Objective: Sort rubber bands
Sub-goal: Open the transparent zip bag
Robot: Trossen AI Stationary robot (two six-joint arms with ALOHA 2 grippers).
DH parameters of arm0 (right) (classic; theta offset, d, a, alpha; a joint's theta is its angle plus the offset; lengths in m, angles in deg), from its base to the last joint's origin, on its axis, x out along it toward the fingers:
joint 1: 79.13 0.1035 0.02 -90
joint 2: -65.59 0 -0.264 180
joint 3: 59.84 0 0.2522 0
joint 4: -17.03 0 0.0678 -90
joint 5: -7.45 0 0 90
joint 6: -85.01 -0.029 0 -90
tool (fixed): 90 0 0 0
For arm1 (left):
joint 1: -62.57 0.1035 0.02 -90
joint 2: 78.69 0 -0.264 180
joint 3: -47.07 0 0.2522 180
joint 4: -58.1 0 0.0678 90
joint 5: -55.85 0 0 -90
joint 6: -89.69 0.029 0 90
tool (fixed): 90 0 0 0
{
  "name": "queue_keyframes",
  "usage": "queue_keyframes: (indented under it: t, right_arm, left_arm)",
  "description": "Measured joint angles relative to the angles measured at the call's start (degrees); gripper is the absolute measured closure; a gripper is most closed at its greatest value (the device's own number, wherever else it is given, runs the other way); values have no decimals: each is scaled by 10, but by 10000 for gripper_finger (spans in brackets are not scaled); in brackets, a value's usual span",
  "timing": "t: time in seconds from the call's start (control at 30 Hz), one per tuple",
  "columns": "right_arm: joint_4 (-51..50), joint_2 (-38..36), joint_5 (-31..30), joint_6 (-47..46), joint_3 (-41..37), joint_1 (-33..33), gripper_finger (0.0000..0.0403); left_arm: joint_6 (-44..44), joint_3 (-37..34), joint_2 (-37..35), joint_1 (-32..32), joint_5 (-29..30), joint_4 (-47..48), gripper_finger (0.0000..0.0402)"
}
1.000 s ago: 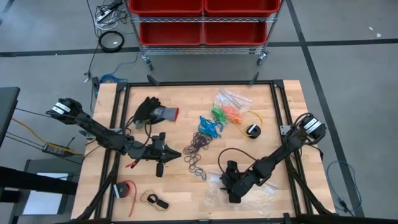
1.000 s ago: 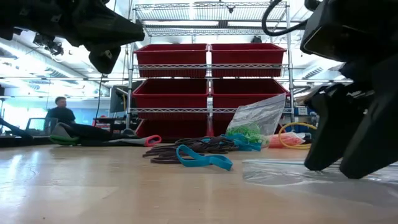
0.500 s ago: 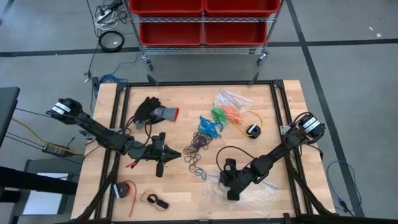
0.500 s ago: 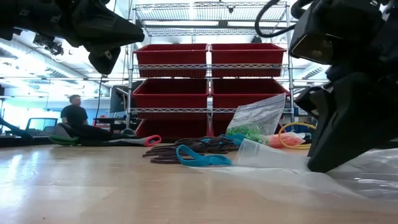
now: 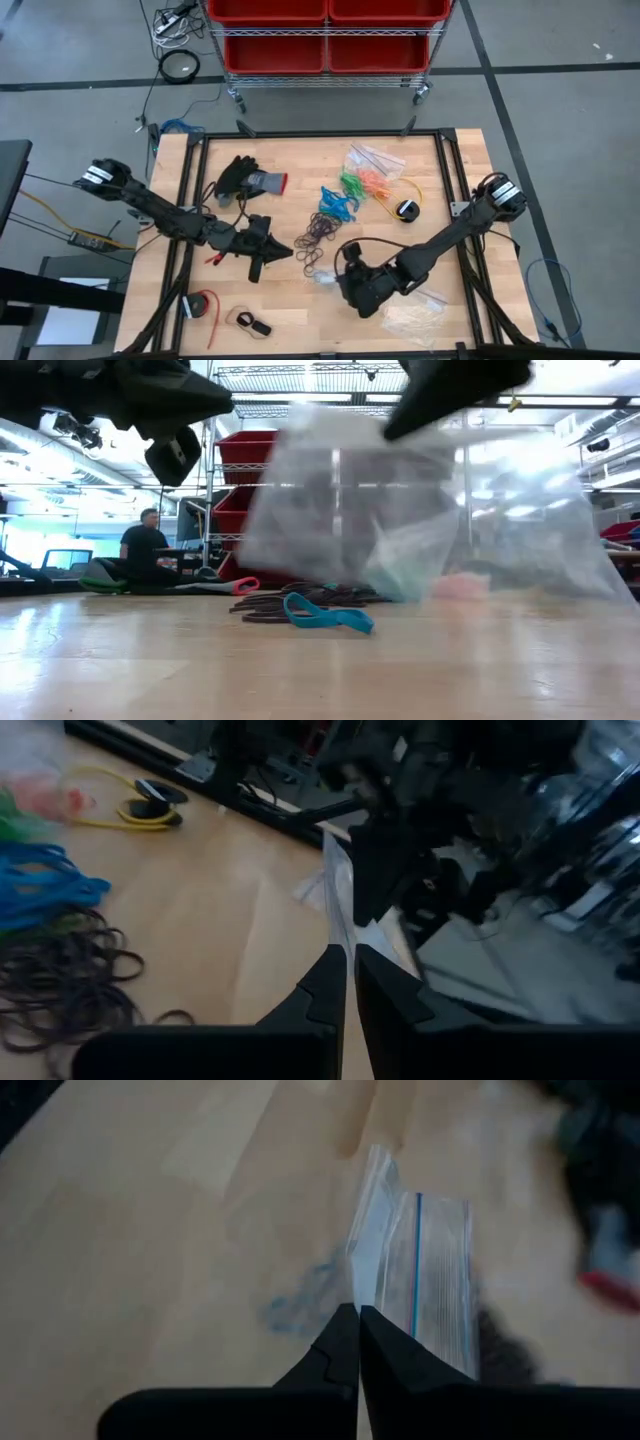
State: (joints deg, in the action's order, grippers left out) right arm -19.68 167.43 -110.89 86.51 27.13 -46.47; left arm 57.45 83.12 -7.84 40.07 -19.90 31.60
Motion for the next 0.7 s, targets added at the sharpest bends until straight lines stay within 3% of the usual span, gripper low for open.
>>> queue_keyframes:
  t: [0.17, 0.43, 0.7]
  right_arm:
    - [-6, 0, -20, 93, 49, -21, 403]
    - [-13, 0, -27, 155, 59, -45, 403]
    - [-9, 0, -55, 162, 59, -56, 403]
  left_arm:
    - [-48, 0, 0, 34, -65, -16, 366]
    - [-88, 0, 0, 68, -108, -24, 361]
    - [-95, 12, 27, 71, -111, -41, 292]
